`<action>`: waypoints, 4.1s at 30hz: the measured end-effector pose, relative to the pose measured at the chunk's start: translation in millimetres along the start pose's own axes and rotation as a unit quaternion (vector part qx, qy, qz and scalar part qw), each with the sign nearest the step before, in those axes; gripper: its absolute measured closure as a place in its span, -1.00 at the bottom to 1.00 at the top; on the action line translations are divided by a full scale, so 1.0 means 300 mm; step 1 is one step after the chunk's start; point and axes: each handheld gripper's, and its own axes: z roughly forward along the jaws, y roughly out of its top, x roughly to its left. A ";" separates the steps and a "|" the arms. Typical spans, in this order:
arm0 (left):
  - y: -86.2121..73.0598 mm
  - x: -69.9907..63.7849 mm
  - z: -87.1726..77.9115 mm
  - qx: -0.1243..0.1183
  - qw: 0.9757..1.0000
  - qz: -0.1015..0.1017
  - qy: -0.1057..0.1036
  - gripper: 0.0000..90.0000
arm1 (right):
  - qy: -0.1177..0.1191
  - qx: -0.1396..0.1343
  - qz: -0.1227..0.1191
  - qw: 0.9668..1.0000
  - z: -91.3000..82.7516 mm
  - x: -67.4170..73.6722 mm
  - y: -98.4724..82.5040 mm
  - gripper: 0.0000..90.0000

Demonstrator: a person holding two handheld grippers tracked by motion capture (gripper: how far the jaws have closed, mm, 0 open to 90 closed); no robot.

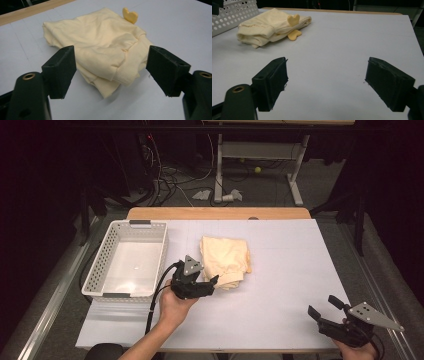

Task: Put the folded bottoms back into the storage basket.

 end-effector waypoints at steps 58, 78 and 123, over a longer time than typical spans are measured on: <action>0.188 0.199 0.363 0.169 0.980 -0.106 0.019 -0.49 | 0.005 0.000 0.002 1.000 0.000 -0.003 -0.001 -0.59; 0.140 0.248 0.442 0.201 0.967 -0.157 -0.012 -0.61 | 0.004 0.004 0.000 1.000 0.004 -0.002 0.000 -0.59; 0.209 0.169 0.296 0.145 0.982 -0.087 -0.089 0.57 | 0.005 0.004 -0.004 1.000 0.007 0.000 0.001 -0.59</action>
